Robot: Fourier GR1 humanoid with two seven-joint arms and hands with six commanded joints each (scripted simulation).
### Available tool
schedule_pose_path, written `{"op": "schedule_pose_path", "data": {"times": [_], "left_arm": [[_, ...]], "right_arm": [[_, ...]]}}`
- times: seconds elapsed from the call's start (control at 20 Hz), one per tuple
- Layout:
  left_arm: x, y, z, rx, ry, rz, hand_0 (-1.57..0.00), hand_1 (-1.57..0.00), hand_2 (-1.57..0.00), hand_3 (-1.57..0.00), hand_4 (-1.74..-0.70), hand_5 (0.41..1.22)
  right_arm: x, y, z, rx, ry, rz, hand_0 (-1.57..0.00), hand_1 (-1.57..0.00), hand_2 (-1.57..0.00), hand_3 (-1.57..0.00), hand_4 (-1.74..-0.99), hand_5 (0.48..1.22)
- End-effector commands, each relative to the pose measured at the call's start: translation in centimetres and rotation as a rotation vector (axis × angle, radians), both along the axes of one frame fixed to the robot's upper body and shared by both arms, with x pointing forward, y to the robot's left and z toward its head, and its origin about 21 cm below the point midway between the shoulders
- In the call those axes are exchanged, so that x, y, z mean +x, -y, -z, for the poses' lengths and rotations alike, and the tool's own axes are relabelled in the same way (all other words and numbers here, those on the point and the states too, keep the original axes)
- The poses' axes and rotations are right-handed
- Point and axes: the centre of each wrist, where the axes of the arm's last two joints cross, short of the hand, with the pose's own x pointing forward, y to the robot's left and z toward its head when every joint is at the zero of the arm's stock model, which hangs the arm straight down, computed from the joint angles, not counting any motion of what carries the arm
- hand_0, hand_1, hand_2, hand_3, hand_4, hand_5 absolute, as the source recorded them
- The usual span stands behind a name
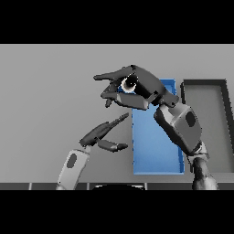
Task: Pick up the blue pipe and place it into the blue bin.
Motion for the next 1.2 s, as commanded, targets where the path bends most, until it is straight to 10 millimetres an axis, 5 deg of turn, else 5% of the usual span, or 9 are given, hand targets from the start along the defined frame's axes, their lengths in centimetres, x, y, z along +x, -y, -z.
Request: {"op": "schedule_pose_path", "data": {"times": [0.0,0.2,0.45,0.8,1.15], "left_arm": [[0.1,0.1,-0.3,0.000,-0.003,-0.001,0.00,0.00,0.00,0.00,-0.90,0.430],[-0.1,0.4,0.1,0.011,-0.001,0.004,0.00,0.00,0.00,0.00,-0.89,0.415],[-0.5,-0.3,0.1,0.013,0.035,-0.003,0.00,0.00,0.00,0.00,-0.87,0.415],[-0.8,-0.2,0.1,0.005,0.010,0.000,0.00,0.00,0.00,0.00,-0.88,0.422],[-1.0,-0.7,0.5,0.002,0.008,0.000,0.00,0.00,0.00,0.00,-0.89,0.423]], "right_arm": [[0.6,0.6,-0.9,-0.005,0.008,0.061,-1.57,-1.57,-1.57,-1.57,-1.741,1.221],[3.9,3.8,-1.2,-0.016,-0.053,0.248,-1.57,-1.57,-1.57,-1.57,-1.741,1.221],[6.2,9.2,1.7,-0.057,-0.154,0.436,-1.57,-1.57,-1.57,-1.57,-1.741,1.221],[4.2,13.6,9.0,-0.145,-0.368,0.582,-1.57,-1.57,-1.57,-1.57,-1.741,1.221],[1.3,14.7,15.1,-0.264,-0.581,0.786,-1.57,-1.57,-1.57,-1.51,-1.741,1.221]]}}
